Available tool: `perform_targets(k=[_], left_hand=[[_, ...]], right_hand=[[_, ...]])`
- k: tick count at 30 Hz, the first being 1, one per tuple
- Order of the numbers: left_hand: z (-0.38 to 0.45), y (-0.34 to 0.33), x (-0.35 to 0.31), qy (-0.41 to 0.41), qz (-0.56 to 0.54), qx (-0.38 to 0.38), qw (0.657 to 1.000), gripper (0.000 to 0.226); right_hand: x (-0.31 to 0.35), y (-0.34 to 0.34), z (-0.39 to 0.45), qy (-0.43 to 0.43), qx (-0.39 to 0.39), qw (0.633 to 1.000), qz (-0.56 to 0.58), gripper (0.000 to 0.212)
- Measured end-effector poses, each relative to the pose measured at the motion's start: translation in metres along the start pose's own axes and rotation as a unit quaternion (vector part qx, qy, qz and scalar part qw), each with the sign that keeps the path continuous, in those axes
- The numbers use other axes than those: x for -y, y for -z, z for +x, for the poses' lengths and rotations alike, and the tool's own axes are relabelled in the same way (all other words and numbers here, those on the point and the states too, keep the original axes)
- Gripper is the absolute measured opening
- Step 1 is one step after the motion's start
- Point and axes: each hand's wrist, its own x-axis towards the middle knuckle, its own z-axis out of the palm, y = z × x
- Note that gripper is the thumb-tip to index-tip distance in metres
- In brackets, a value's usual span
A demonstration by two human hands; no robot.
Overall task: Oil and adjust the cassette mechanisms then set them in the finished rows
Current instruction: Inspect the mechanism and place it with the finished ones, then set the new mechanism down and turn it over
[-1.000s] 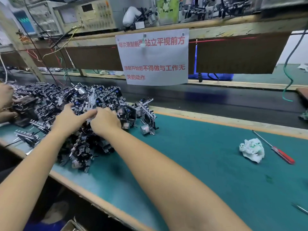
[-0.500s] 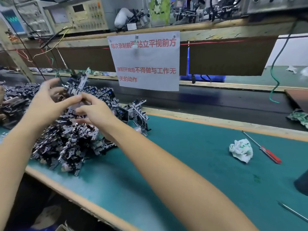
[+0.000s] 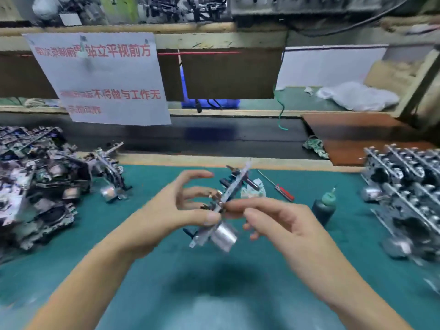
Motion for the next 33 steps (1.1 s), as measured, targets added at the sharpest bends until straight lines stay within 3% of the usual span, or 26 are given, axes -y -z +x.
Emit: perform_targets(k=[2, 4, 6, 9, 11, 13, 14, 16, 19, 22, 25, 26, 28, 30, 33], left_hand=[[0.019, -0.030, 0.018, 0.085, -0.093, 0.072, 0.989, 0.074], [0.034, -0.051, 0.031, 0.150, -0.142, 0.123, 0.971, 0.068], [0.043, -0.061, 0.039, 0.214, -0.195, 0.218, 0.932, 0.052], [0.048, -0.063, 0.052, 0.268, -0.247, 0.319, 0.875, 0.048], [0.053, -0.066, 0.060, 0.289, -0.251, 0.337, 0.860, 0.059], [0.056, -0.067, 0.064, 0.293, -0.234, 0.328, 0.867, 0.069], [0.057, -0.068, 0.064, 0.290, -0.213, 0.315, 0.878, 0.070], [0.058, -0.071, 0.061, 0.245, -0.101, 0.247, 0.932, 0.065], [0.060, -0.074, 0.063, 0.110, 0.082, 0.105, 0.985, 0.075], [0.055, -0.076, 0.068, 0.004, 0.160, 0.062, 0.985, 0.072], [0.046, -0.067, 0.073, -0.055, 0.168, 0.097, 0.979, 0.046], [0.042, -0.064, 0.074, -0.063, 0.177, 0.127, 0.974, 0.053], [0.031, -0.059, 0.083, -0.063, 0.208, 0.166, 0.962, 0.089], [0.022, -0.060, 0.095, -0.078, 0.240, 0.160, 0.954, 0.113], [0.018, -0.068, 0.099, -0.117, 0.263, 0.114, 0.951, 0.107]], right_hand=[[-0.010, 0.024, -0.015, 0.034, -0.137, 0.987, -0.078, 0.019], [-0.025, 0.045, -0.021, 0.058, -0.244, 0.950, -0.188, 0.017], [-0.043, 0.060, -0.023, 0.014, -0.253, 0.948, -0.192, 0.026], [-0.068, 0.068, -0.028, -0.109, -0.219, 0.969, -0.028, 0.017], [-0.084, 0.072, -0.033, -0.172, -0.240, 0.955, 0.019, 0.010], [-0.092, 0.075, -0.036, -0.213, -0.250, 0.942, 0.064, 0.004], [-0.095, 0.076, -0.037, -0.224, -0.250, 0.938, 0.083, 0.004], [-0.099, 0.076, -0.038, -0.231, -0.241, 0.935, 0.118, 0.006], [-0.103, 0.073, -0.040, -0.226, -0.235, 0.935, 0.142, 0.009], [-0.107, 0.072, -0.041, -0.226, -0.251, 0.933, 0.123, 0.012], [-0.116, 0.072, -0.043, -0.214, -0.278, 0.936, -0.030, 0.018], [-0.120, 0.072, -0.044, -0.206, -0.284, 0.932, -0.095, 0.021], [-0.123, 0.071, -0.045, -0.193, -0.285, 0.920, -0.186, 0.026], [-0.124, 0.071, -0.045, -0.185, -0.286, 0.910, -0.237, 0.028], [-0.124, 0.072, -0.043, -0.176, -0.281, 0.909, -0.253, 0.027]])
